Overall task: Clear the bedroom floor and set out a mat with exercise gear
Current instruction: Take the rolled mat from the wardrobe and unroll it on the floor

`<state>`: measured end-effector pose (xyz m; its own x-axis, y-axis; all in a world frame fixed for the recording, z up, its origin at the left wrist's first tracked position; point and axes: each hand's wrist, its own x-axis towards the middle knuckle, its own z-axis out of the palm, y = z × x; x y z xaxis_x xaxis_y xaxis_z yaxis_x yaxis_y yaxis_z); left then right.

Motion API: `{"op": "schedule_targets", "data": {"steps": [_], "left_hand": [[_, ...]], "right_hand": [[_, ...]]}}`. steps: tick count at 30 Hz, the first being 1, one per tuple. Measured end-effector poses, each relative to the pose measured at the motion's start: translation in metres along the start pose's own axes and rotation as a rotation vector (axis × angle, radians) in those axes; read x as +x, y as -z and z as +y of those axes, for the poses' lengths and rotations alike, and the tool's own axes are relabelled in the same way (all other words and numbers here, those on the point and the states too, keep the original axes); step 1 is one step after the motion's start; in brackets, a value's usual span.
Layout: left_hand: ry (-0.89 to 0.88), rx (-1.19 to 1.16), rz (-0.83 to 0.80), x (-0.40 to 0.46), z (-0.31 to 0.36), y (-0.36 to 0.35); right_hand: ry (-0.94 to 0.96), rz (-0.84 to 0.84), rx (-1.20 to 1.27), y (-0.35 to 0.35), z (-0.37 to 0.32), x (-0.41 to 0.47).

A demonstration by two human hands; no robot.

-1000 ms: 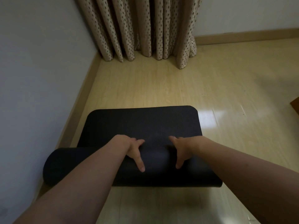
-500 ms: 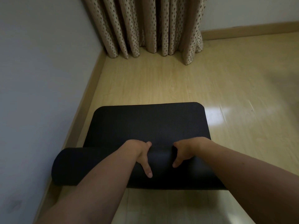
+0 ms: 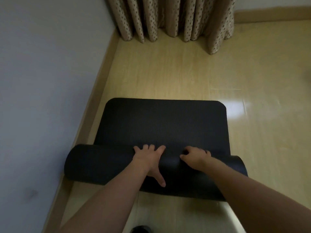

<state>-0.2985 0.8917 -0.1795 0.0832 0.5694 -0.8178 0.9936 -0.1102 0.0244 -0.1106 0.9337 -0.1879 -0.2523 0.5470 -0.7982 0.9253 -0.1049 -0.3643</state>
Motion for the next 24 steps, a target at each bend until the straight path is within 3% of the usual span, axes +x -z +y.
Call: {"op": "schedule_targets", "data": {"steps": [2,5,9,15,21,24], "left_hand": [[0.001,0.018,0.03,-0.008,0.003,-0.008],[-0.013,0.022,0.019,-0.027,0.008,-0.018],[-0.039,0.02,-0.001,-0.059,-0.007,-0.023],[0.064,0.129,-0.035,-0.09,-0.03,-0.067],[-0.021,0.226,0.096,-0.117,-0.031,-0.109],[0.041,0.128,0.137,-0.13,-0.021,-0.135]], "right_hand": [[0.019,0.072,-0.027,-0.01,-0.005,-0.008],[0.022,0.007,-0.001,-0.015,-0.016,-0.026],[0.06,-0.059,-0.19,-0.032,-0.029,-0.061],[0.031,0.018,-0.352,-0.073,-0.037,-0.1],[0.05,0.067,-0.36,-0.107,-0.033,-0.121],[0.059,0.044,-0.302,-0.131,-0.03,-0.134]]}}
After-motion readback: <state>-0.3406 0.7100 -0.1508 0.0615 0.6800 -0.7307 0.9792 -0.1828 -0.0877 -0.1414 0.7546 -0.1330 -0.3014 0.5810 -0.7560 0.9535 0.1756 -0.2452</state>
